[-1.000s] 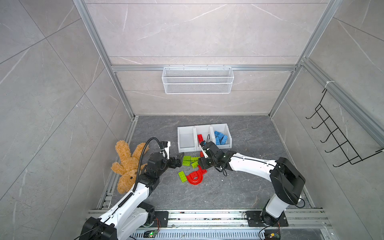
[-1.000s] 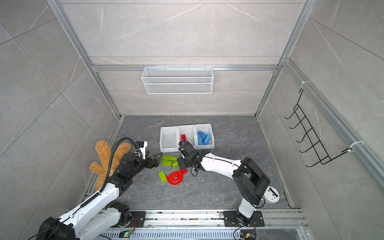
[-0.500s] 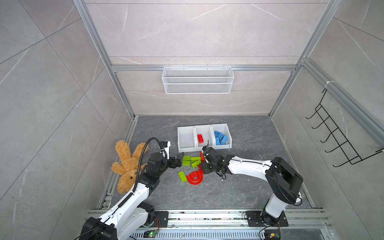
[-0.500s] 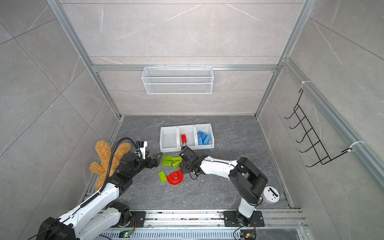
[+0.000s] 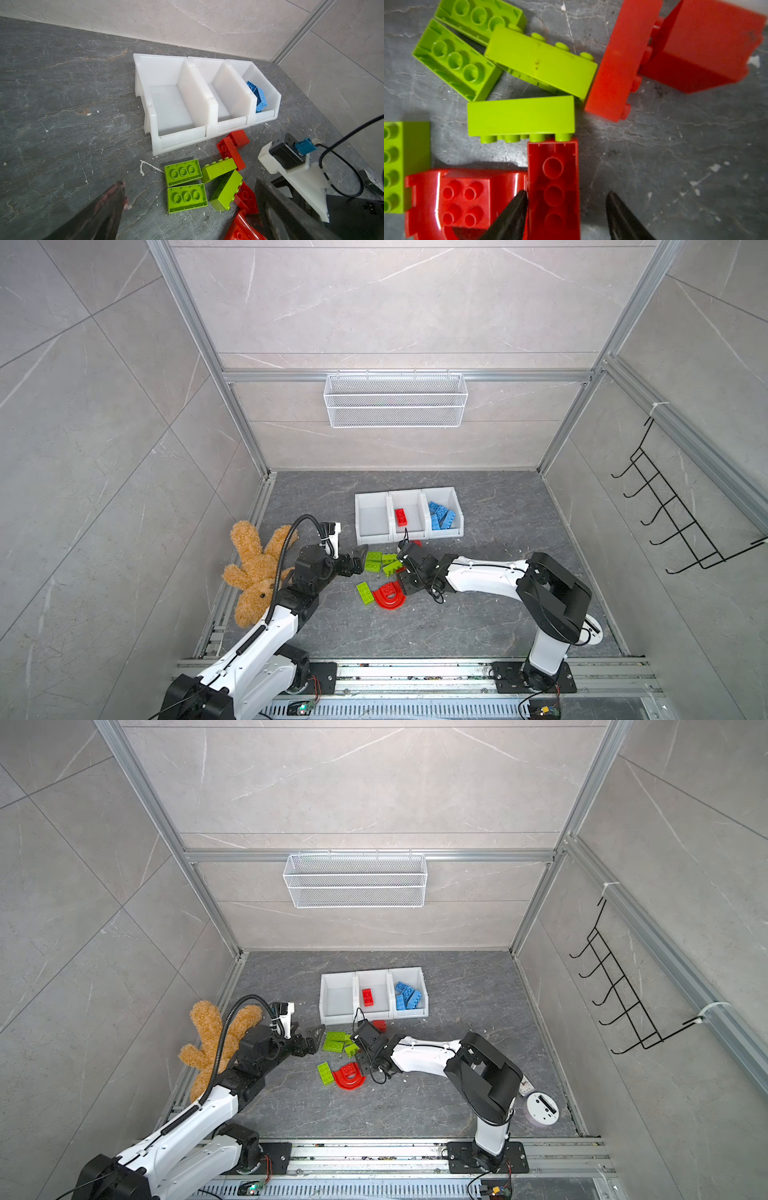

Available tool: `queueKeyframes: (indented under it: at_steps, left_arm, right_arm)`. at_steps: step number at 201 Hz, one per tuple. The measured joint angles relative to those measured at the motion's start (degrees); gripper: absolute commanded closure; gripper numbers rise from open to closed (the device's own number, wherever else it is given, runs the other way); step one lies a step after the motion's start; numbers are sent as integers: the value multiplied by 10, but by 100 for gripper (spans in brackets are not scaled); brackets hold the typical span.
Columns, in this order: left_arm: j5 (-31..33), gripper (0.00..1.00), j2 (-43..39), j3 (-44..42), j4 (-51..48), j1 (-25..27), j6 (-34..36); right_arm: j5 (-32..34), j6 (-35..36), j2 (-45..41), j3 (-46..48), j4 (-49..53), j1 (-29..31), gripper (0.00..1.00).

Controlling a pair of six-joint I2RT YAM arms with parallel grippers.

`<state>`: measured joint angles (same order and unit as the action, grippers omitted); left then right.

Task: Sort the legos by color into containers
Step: 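Lower the right gripper onto another red brick and grasp it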

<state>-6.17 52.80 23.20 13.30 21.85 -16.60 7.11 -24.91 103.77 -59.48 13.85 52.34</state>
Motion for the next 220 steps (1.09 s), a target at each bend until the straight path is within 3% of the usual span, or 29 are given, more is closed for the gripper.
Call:
queueKeyframes:
  at_steps: [50, 74, 112, 220]
  left_arm:
    - [0, 0, -6, 0, 0, 0, 0]
    - [0, 0, -7, 0, 0, 0, 0]
    - [0, 0, -7, 0, 0, 0, 0]
    - [0, 0, -7, 0, -1, 0, 1]
  right_arm:
    - [13, 0, 11, -12, -1, 0, 45]
    - [10, 0, 16, -17, -2, -3, 38]
    - [-3, 3, 14, -23, -5, -6, 34]
    - [12, 4, 32, -53, 9, -23, 43]
